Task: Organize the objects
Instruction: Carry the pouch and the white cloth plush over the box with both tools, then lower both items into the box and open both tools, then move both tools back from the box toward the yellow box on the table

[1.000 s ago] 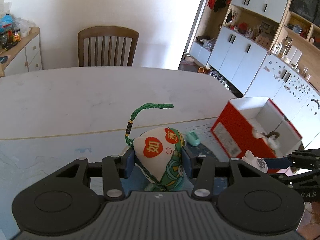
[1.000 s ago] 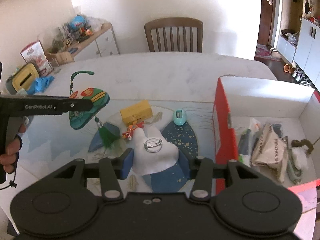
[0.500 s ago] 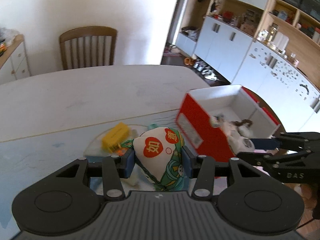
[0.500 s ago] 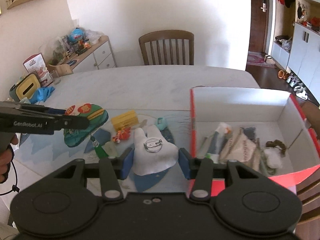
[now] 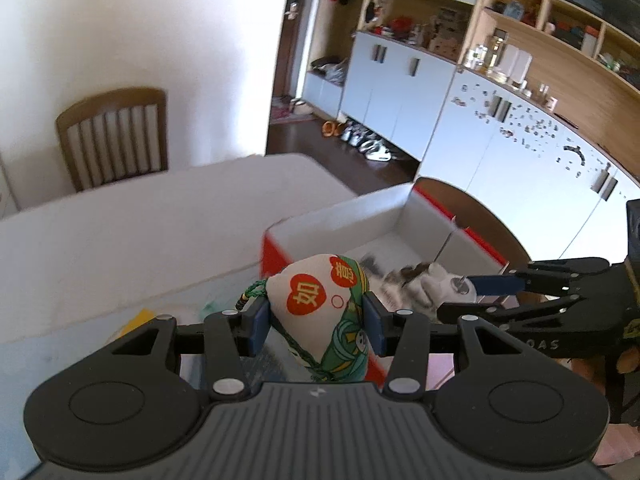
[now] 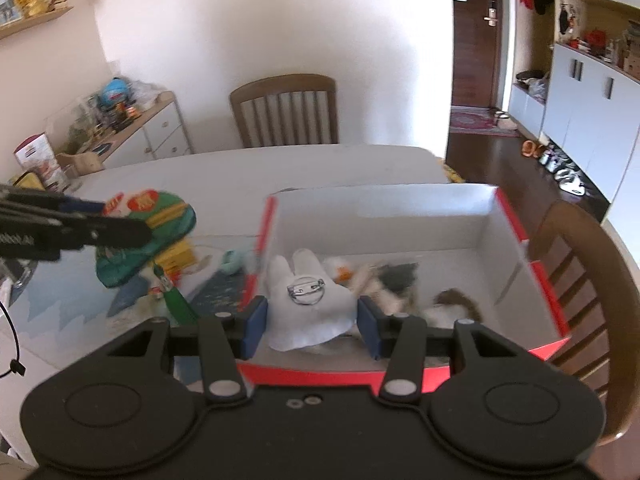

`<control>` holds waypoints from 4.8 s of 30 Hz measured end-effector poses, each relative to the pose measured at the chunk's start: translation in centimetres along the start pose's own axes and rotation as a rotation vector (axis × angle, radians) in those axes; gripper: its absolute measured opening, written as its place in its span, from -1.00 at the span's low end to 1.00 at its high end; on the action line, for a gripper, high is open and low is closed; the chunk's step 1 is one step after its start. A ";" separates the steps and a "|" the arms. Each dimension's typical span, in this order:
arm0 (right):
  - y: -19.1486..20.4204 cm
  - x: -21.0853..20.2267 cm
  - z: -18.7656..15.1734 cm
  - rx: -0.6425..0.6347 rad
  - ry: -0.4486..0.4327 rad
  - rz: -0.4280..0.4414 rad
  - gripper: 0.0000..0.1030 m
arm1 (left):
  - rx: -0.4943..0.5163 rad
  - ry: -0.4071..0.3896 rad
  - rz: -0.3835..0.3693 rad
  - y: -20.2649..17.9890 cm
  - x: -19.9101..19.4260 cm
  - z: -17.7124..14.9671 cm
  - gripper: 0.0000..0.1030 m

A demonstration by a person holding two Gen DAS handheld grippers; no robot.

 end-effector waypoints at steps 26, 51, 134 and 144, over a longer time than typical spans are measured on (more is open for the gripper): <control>-10.2 4.1 -1.3 -0.056 0.106 -0.069 -0.08 | 0.066 0.045 -0.038 -9.6 16.2 4.8 -0.08; -9.0 9.6 -3.9 -0.160 0.238 0.005 -0.05 | 0.089 0.284 0.014 -7.8 25.0 -3.5 -0.05; 11.3 0.4 -1.9 0.033 -0.040 0.062 0.97 | -0.056 -0.020 0.132 8.5 -2.8 -5.2 0.95; 15.1 2.8 -3.0 -0.024 0.008 0.089 0.97 | -0.101 -0.049 0.242 13.3 -3.3 -6.2 0.99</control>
Point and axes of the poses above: each gripper's, at about its wrist camera, not at the fingertips, and x roughly the way its jaws point, y to its left, z to its top, the point moved 4 cm from there along x, roughly the way its jaws point, and after that the axes turned 13 degrees about -y, right-handed, at the moved point
